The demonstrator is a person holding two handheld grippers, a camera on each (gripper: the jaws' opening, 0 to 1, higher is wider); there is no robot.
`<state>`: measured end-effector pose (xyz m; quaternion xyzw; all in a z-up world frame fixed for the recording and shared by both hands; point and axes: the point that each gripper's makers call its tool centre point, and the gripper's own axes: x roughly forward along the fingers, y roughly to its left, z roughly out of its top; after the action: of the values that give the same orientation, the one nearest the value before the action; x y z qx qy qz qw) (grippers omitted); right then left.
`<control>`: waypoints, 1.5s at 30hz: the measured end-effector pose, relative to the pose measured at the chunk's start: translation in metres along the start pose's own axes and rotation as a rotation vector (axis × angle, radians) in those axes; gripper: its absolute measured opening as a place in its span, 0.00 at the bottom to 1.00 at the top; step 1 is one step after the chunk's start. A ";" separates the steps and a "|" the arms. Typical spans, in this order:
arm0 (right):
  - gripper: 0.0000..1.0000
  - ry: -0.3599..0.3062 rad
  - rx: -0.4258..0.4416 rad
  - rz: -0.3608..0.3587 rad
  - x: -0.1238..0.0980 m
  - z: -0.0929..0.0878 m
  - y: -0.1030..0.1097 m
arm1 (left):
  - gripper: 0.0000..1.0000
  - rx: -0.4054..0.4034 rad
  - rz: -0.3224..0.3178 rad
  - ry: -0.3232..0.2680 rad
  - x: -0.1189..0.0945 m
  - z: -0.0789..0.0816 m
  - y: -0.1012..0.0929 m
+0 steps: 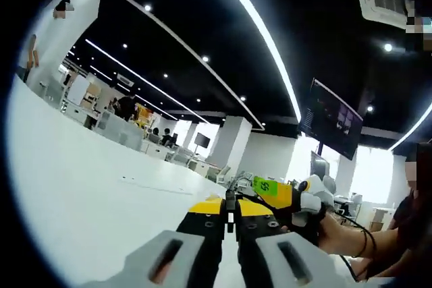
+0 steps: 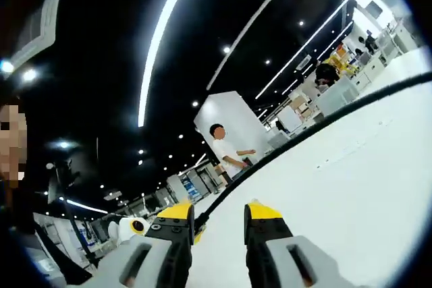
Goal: Find the data cable on the table. Grasp the USB connector end of the cable and insert it into the USB port on the table
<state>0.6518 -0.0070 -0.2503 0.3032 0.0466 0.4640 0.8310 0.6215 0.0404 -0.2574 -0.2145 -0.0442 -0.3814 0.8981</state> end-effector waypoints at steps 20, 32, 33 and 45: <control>0.11 -0.045 0.137 0.010 0.020 -0.007 0.009 | 0.06 -0.030 -0.054 -0.011 0.006 -0.003 -0.006; 0.05 -0.040 0.140 0.045 0.015 -0.007 0.015 | 0.07 -0.047 -0.070 0.023 0.008 -0.016 -0.011; 0.05 -0.033 0.111 0.048 0.014 -0.007 0.017 | 0.07 -0.047 -0.071 0.026 0.008 -0.017 -0.011; 0.05 0.001 0.058 0.042 0.019 -0.009 0.015 | 0.10 0.004 -0.044 0.039 0.009 -0.019 -0.008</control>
<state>0.6483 0.0181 -0.2457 0.3279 0.0538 0.4800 0.8119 0.6203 0.0220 -0.2693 -0.2040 -0.0320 -0.4050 0.8907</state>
